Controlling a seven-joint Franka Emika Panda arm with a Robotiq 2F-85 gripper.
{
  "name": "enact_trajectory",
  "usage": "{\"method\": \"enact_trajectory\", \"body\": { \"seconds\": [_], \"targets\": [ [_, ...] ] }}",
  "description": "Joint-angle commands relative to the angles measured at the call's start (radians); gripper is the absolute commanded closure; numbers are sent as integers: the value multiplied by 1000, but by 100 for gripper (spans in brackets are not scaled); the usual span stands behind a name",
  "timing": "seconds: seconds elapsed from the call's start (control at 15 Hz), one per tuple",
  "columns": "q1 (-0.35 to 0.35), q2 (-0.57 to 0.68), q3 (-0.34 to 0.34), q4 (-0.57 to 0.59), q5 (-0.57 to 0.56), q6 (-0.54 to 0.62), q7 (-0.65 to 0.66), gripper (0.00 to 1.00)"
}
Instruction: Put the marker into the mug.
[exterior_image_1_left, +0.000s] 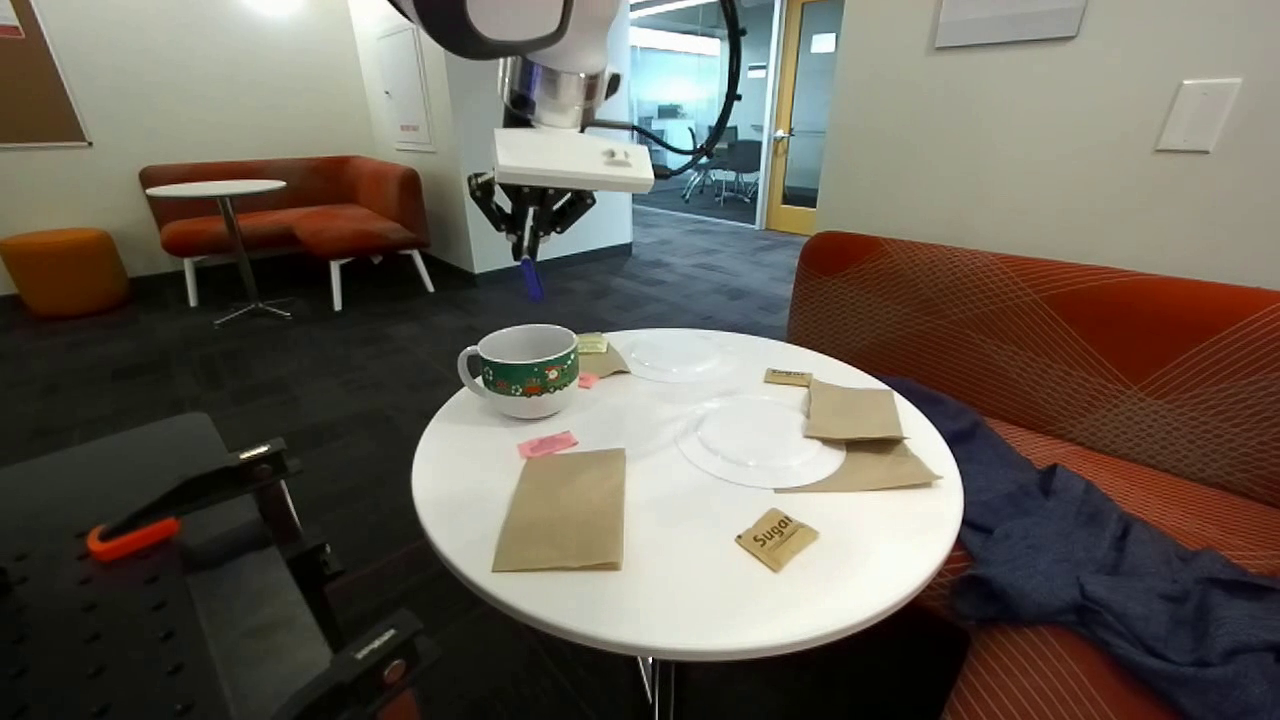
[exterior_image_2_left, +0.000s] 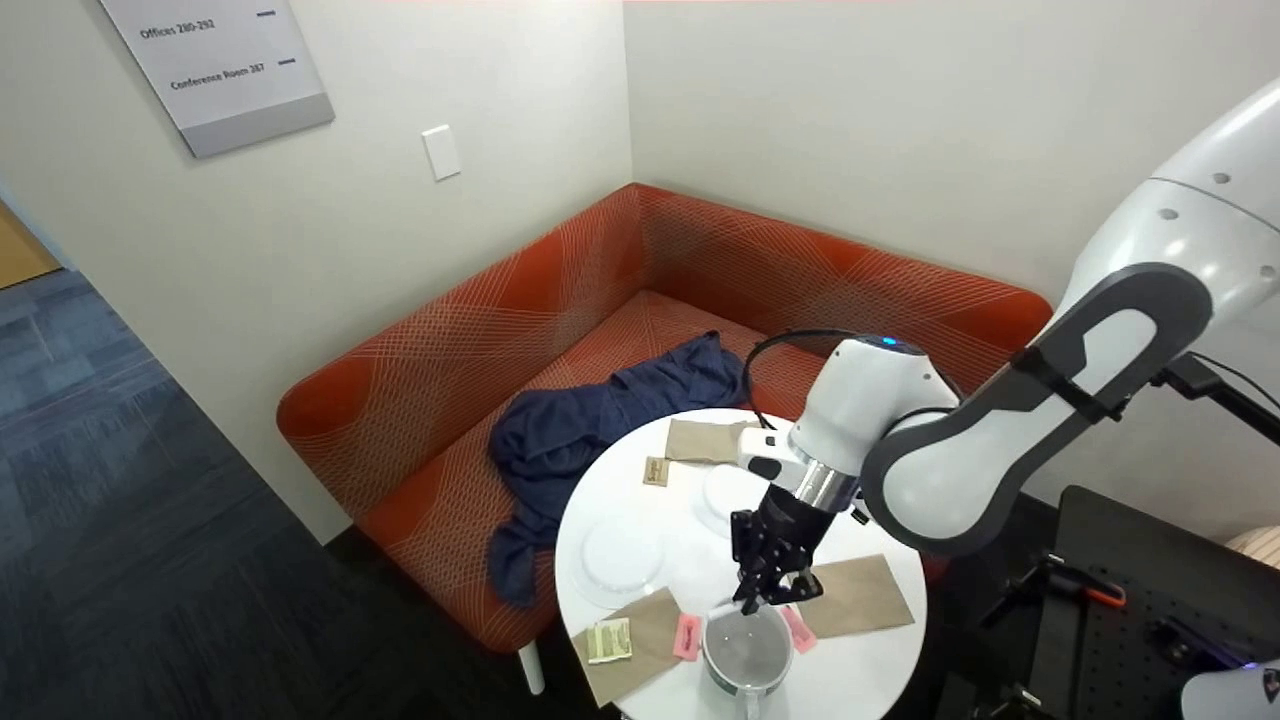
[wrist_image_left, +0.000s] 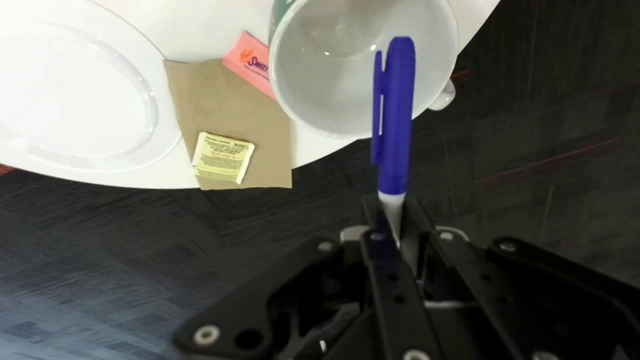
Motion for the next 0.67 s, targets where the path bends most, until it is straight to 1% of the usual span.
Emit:
{"method": "enact_trajectory", "body": {
  "seconds": [0.0, 0.13, 0.27, 0.47, 0.6],
  "targets": [
    [-76, 105, 44, 26, -23, -57, -101, 97],
    [-105, 144, 62, 31, -30, -90, -158, 97],
    [-110, 167, 63, 41, -39, -126, -198, 97],
    [-93, 189, 42, 66, -54, -166, -232, 97],
    [-70, 200, 20, 86, -61, -176, -246, 97]
  ]
}}
